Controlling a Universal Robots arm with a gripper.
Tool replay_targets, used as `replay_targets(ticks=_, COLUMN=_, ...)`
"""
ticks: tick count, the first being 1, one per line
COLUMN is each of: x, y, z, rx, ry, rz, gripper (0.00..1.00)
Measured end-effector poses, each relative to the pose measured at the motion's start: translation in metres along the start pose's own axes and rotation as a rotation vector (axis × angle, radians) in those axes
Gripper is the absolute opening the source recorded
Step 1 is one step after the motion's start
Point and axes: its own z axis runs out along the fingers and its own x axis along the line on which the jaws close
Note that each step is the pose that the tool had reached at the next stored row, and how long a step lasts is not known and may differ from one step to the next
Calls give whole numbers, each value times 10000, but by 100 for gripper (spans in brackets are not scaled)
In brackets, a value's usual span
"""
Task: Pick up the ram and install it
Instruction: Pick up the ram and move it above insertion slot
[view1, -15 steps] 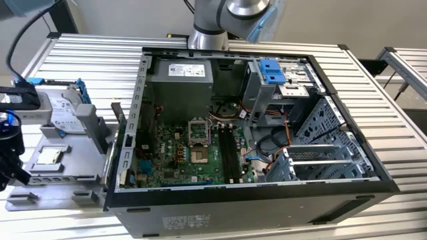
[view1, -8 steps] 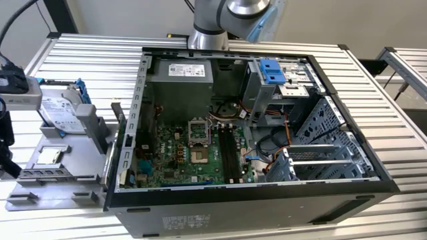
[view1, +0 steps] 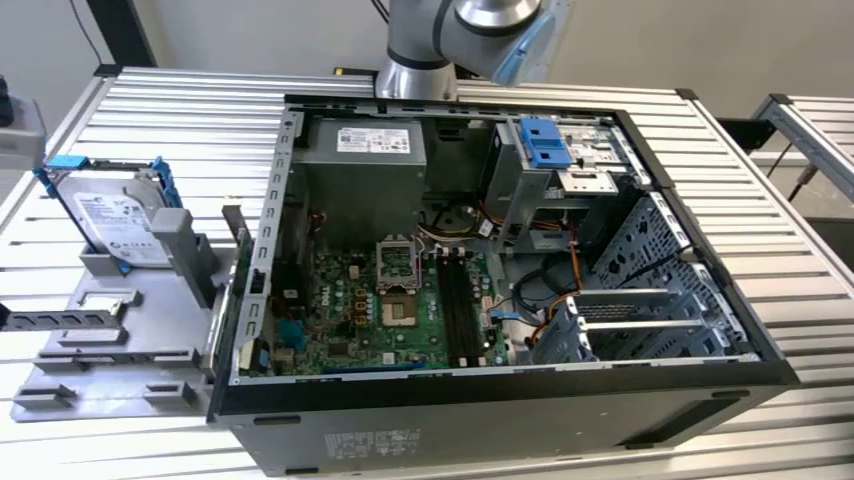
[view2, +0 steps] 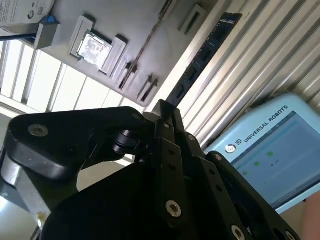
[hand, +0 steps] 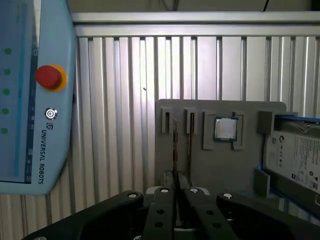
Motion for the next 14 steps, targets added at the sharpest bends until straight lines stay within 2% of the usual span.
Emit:
replay_targets(ticks=9, x=-11, y=4, z=-412, rx=-1, ry=1, rz=-1, gripper=0)
replay_targets(ticks=10, x=-12, y=4, z=-442, rx=-1, ry=2, rz=-1, gripper=0)
replay_targets(ticks=14, x=-12, y=5, z=-451, rx=6, ry=-1, rz=-2, gripper=0)
